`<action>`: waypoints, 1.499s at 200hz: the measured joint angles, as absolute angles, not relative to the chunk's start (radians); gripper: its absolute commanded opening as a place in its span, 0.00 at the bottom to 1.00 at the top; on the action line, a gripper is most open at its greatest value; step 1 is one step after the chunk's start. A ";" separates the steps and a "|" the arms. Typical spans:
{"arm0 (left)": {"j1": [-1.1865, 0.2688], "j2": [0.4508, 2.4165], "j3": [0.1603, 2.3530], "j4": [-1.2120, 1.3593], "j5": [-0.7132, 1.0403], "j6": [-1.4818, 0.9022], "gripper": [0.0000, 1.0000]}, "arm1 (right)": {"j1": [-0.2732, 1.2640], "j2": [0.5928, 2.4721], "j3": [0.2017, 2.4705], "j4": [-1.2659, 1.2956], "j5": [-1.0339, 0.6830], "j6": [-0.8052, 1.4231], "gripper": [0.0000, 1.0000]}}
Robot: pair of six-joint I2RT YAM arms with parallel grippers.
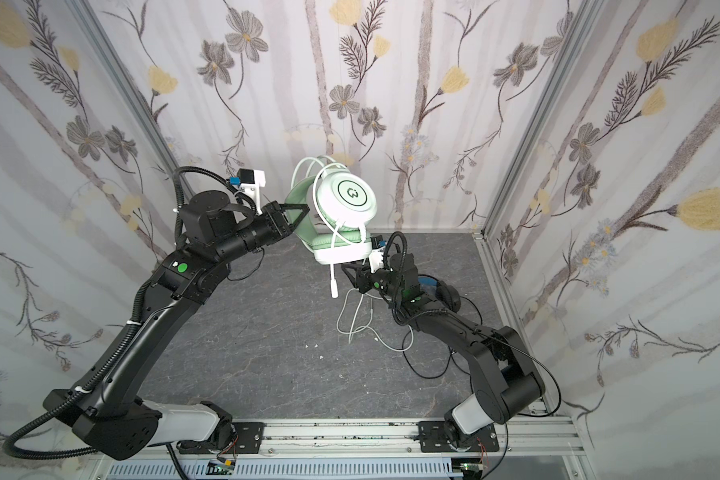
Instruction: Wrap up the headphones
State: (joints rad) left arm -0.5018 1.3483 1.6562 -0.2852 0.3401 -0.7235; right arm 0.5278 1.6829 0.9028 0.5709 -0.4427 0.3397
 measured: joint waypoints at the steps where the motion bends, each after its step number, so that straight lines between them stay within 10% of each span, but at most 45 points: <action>1: -0.502 1.348 1.656 -0.285 0.340 -0.725 0.00 | 0.528 1.683 0.902 0.572 -0.443 0.340 0.47; 148: -0.445 1.346 1.594 -0.229 0.286 -0.782 0.00 | 0.571 1.747 0.796 0.624 -0.446 0.405 0.40; 208: -0.398 1.332 1.533 -0.213 0.183 -0.803 0.00 | 0.575 1.749 0.791 0.619 -0.444 0.410 0.00; 300: -0.363 1.426 1.522 -0.202 -0.007 -0.977 0.00 | 0.727 1.699 0.952 0.235 -0.219 0.210 0.00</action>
